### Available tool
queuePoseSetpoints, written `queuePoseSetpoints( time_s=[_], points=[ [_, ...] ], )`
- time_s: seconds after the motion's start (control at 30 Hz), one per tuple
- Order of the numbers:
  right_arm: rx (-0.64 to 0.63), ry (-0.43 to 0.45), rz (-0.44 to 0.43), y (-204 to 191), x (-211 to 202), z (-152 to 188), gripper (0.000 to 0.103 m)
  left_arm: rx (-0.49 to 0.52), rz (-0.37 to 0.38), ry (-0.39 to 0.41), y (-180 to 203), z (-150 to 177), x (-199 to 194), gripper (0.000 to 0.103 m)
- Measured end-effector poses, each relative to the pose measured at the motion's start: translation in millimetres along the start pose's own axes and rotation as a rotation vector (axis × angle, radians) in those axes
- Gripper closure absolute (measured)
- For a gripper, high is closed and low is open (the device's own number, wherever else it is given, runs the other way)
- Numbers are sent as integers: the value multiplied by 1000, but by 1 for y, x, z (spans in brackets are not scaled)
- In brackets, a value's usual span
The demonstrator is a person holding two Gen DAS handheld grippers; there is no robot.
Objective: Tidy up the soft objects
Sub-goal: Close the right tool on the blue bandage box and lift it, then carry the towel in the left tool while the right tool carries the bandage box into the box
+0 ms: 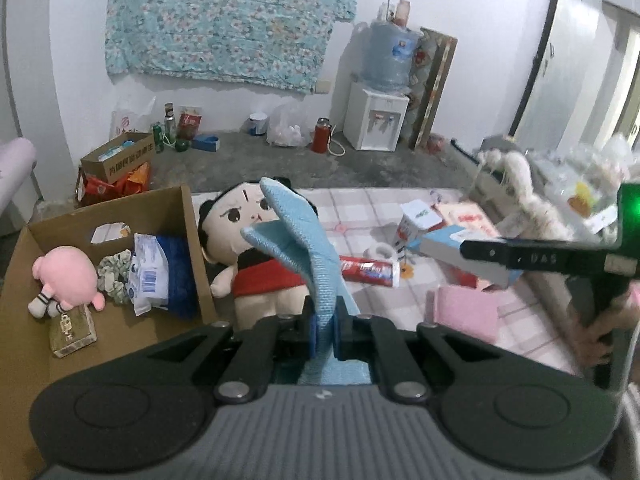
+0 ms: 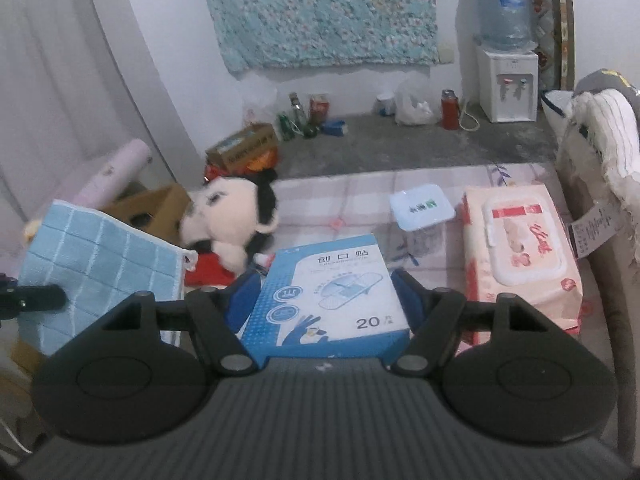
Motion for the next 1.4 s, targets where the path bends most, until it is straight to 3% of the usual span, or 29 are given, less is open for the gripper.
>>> queuePoseSetpoints(
  time_s=[0.13, 0.3, 0.4, 0.6, 0.83, 0.97, 1.0, 1.07, 1.23, 1.3, 1.4],
  points=[
    [-20, 34, -54, -22, -10, -8, 32, -44, 1, 15, -17, -9, -27, 95],
    [-3, 21, -144, -52, -7, -20, 32, -76, -79, 43, -55, -15, -58, 95],
    [3, 15, -197, -76, -2, -24, 32, -129, -92, 21, -88, -6, -58, 95],
    [-40, -45, -288, -149, 24, -17, 32, -269, -168, -180, -177, 56, 5, 95],
    [-148, -142, -361, -249, 73, 7, 32, -306, -272, -412, -258, 125, 54, 95],
    [-198, -186, -362, -289, 100, 14, 32, -259, -295, -523, -272, 152, 68, 86],
    [-199, -215, -368, -296, 108, 15, 32, -235, -291, -538, -269, 152, 70, 76],
    [-202, -263, -368, -314, 124, 23, 32, -213, -284, -540, -262, 150, 74, 61],
    [-257, -309, -353, -349, 150, 47, 32, -199, -280, -461, -258, 136, 62, 61],
    [-296, -316, -332, -366, 162, 57, 32, -215, -288, -431, -258, 133, 52, 50],
    [-349, -325, -296, -382, 179, 71, 32, -180, -332, -395, -260, 129, 39, 50]
  ],
)
Point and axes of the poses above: each gripper's, at about its wrist camera, not at the fingertips, and x roughly the way its jaws point, y to its right, z to its underside, the point moved 6 cm from there along x, roughly the way its jaws point, and after that the axes turned 9 degrees about x, right-handed, at the moved point
